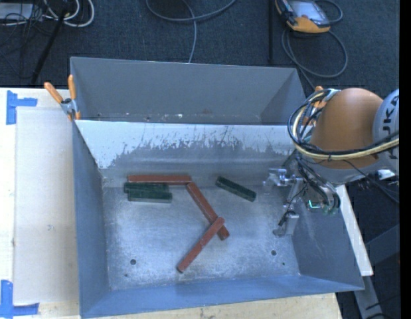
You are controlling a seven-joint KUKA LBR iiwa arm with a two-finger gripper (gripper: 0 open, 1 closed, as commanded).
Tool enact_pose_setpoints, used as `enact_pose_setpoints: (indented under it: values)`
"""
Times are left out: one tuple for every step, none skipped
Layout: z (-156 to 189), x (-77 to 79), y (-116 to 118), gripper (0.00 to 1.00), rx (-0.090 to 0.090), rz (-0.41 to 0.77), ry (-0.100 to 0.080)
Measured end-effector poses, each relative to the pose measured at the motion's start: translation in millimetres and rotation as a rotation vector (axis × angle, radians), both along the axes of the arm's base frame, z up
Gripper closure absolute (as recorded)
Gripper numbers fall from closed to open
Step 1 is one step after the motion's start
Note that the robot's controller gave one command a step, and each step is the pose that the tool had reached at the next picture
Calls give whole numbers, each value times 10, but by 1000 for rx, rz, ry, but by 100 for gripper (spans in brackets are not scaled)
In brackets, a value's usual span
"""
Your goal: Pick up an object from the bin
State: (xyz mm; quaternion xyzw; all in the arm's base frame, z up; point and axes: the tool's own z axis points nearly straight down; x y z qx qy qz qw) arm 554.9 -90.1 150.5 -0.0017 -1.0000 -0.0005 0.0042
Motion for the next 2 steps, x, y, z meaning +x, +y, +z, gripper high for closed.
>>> enact_pose_setpoints:
  values:
    - [44,18,3,0,-1,3,-8]
    - [-271,295,30,0,-2,-126,-19]
